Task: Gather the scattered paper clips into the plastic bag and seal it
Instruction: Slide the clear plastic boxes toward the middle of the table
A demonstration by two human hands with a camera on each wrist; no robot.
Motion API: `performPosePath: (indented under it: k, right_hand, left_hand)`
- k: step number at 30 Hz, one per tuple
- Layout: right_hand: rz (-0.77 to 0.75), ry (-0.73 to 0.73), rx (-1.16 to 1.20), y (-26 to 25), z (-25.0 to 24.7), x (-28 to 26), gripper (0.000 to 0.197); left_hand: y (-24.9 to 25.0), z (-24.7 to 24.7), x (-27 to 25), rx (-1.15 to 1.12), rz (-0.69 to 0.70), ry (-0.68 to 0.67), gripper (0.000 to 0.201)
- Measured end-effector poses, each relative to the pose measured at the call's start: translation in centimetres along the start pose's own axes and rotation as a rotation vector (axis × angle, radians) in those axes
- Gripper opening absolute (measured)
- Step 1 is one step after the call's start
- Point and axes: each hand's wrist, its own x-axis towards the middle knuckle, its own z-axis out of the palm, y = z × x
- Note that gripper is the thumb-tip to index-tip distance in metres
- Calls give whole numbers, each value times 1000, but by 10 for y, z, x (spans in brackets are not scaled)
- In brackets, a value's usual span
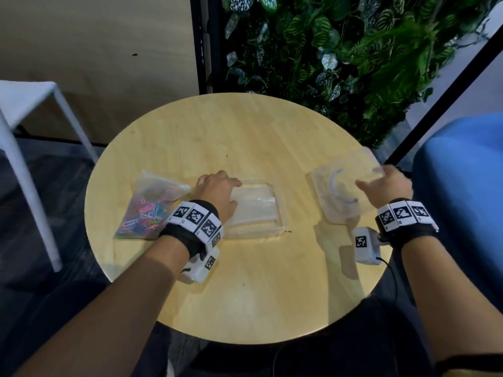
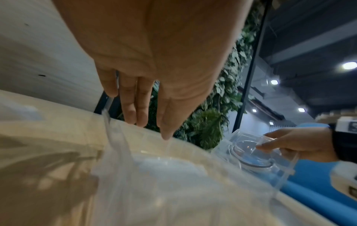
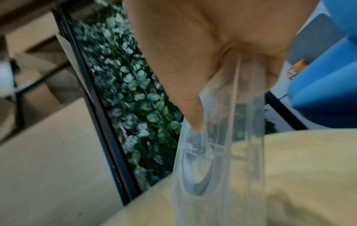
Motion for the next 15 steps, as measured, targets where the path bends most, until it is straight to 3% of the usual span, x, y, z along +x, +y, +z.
performPosePath:
  k: [2, 4, 8, 11, 13, 15]
  right_hand:
    - [-219, 90, 128, -19, -11, -3, 46]
    - [-447, 76, 205, -50, -22, -13, 44]
    - [-768, -280, 259, -116, -20, -42, 52]
    - [-858, -462, 115, -142, 5, -56, 54]
    - [-841, -436, -5, -147, 26, -58, 55]
    - [-772, -383, -135, -145, 48, -57, 62]
  left_hand:
    - [-12, -9, 0, -179, -13, 99, 42]
    - [-22, -18, -2, -352, -32, 206, 36]
    - [-29, -34, -12, -677, -71, 283, 39]
    - [-32, -30, -23, -786, -94, 145, 44]
    - [-34, -19, -27, -805, -145, 9, 50]
    - [-35, -8, -29, -843, -212, -31, 51]
